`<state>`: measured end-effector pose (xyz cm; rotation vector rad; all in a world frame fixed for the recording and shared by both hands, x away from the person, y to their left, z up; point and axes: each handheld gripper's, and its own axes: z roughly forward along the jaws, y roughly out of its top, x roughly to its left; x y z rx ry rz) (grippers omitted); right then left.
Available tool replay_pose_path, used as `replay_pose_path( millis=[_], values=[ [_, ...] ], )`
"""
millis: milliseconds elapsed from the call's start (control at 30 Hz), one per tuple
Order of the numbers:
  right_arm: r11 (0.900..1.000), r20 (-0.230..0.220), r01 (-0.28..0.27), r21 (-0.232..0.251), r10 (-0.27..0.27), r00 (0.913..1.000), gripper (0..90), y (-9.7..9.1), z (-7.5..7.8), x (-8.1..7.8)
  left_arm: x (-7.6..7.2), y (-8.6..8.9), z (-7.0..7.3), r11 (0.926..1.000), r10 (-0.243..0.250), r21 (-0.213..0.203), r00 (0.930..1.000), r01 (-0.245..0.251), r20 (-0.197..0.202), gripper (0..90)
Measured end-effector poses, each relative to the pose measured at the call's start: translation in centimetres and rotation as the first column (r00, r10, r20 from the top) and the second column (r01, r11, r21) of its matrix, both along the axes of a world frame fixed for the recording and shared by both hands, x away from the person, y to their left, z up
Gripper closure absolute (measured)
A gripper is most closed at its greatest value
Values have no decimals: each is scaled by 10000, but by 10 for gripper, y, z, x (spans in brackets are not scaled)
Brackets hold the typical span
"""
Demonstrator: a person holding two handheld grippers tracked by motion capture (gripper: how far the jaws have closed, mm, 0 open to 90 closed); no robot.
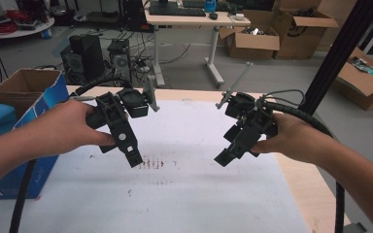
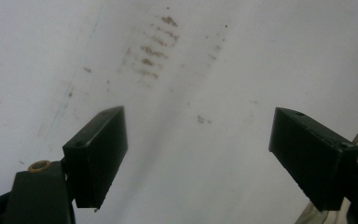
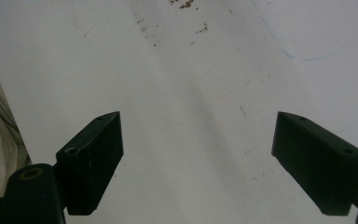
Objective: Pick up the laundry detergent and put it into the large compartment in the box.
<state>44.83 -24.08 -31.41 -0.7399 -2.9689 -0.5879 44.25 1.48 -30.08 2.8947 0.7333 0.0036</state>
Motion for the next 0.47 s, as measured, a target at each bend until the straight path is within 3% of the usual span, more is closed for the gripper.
replay_pose_path(
  millis=[467],
  values=[
    [10000,-19,85,24,-85,10000,165,-2,-1,-2,-1,0,0,10000,-54,63,10000,54,46,201]
  ],
)
